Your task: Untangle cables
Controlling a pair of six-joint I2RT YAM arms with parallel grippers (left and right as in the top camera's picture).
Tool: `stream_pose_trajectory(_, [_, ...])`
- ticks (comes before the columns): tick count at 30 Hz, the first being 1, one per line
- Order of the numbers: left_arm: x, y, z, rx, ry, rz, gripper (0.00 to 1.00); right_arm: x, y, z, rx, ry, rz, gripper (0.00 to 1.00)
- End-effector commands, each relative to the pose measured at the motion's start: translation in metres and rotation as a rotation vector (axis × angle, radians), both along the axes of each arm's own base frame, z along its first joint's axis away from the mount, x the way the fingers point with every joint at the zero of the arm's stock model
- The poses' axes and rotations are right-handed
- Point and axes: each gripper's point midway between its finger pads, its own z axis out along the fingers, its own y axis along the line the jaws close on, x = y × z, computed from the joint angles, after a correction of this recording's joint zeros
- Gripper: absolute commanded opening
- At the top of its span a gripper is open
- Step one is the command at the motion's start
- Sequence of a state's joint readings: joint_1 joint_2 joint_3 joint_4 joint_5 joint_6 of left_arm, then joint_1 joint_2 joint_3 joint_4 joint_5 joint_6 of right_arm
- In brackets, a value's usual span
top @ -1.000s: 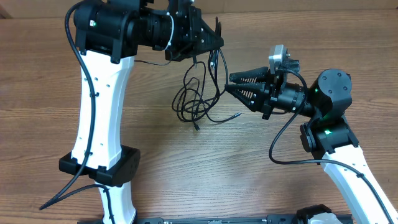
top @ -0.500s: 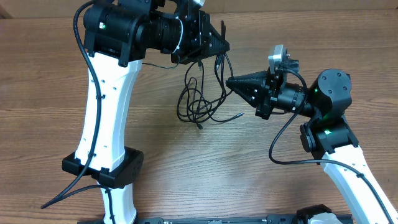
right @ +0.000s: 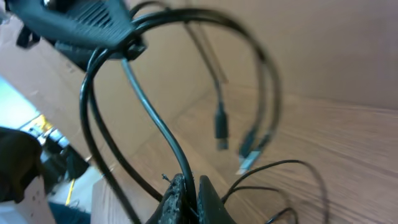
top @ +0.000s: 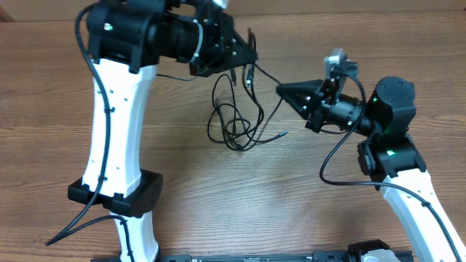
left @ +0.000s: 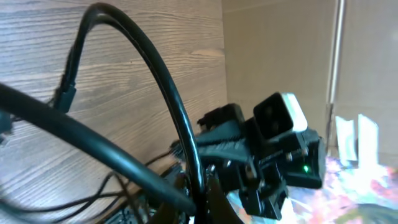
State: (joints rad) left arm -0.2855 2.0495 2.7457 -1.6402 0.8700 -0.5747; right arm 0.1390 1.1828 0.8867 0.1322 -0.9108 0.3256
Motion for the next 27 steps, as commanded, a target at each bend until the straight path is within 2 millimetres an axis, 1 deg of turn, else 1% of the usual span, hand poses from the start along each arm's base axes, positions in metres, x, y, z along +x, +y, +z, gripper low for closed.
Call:
stream_pose_trajectory(1, [-0.001,0.023,0.021,-0.078,-0.055,-0.012,0.04,0.020,-0.029,0.001,0.018,0.043,-0.129,0.04])
stream_pose_trajectory(3, [0.001,0.029,0.021,-0.080,-0.049,-0.002,0.05,0.023,-0.037,0.001,0.021,0.046,-0.145,0.04])
stream_pose_trajectory(5, [0.002,0.036,0.020,-0.081,-0.038,0.012,0.10,0.024,-0.042,0.001,0.022,0.046,-0.154,0.04])
stream_pose_trajectory(7, [0.003,0.038,0.020,-0.081,-0.038,0.018,0.23,0.025,-0.045,0.001,0.023,0.046,-0.160,0.04])
stream_pose_trajectory(9, [0.003,0.038,0.020,-0.084,-0.036,0.018,0.42,0.025,-0.045,0.001,0.023,0.046,-0.162,0.04])
stream_pose_trajectory(10, [0.003,0.038,0.020,-0.084,-0.036,0.017,0.43,0.025,-0.045,0.001,0.023,0.046,-0.159,0.04])
stream_pose_trajectory(11, [0.003,0.038,0.020,-0.083,-0.036,0.017,0.40,0.024,-0.044,0.002,0.024,0.045,-0.150,0.04])
stream_pose_trajectory(13, [0.003,0.038,0.020,-0.083,-0.037,0.017,0.30,0.020,-0.042,0.002,0.025,0.045,-0.125,0.04])
stream_pose_trajectory(14, [0.003,0.038,0.020,-0.082,-0.039,0.018,0.27,0.018,-0.039,0.002,0.027,0.045,-0.107,0.04])
stream_pose_trajectory(17, [0.004,0.038,0.021,-0.081,-0.046,0.019,0.26,0.012,-0.036,0.003,0.029,0.043,-0.065,0.04])
stream_pose_trajectory(19, [0.005,0.038,0.021,-0.083,-0.052,0.018,0.29,0.010,-0.034,0.003,0.030,0.043,-0.051,0.04])
stream_pose_trajectory(20, [0.005,0.038,0.021,-0.083,-0.053,0.018,0.36,0.009,-0.034,0.003,0.030,0.044,-0.049,0.04])
stream_pose_trajectory(22, [0.005,0.038,0.021,-0.081,-0.053,0.019,0.53,0.009,-0.034,0.003,0.030,0.044,-0.048,0.04])
stream_pose_trajectory(23, [0.006,0.038,0.021,-0.079,-0.054,0.021,0.58,0.009,-0.034,0.003,0.031,0.044,-0.048,0.05])
stream_pose_trajectory(27, [0.007,0.038,0.021,-0.078,-0.059,0.022,0.71,0.008,-0.033,0.003,0.031,0.044,-0.043,0.06])
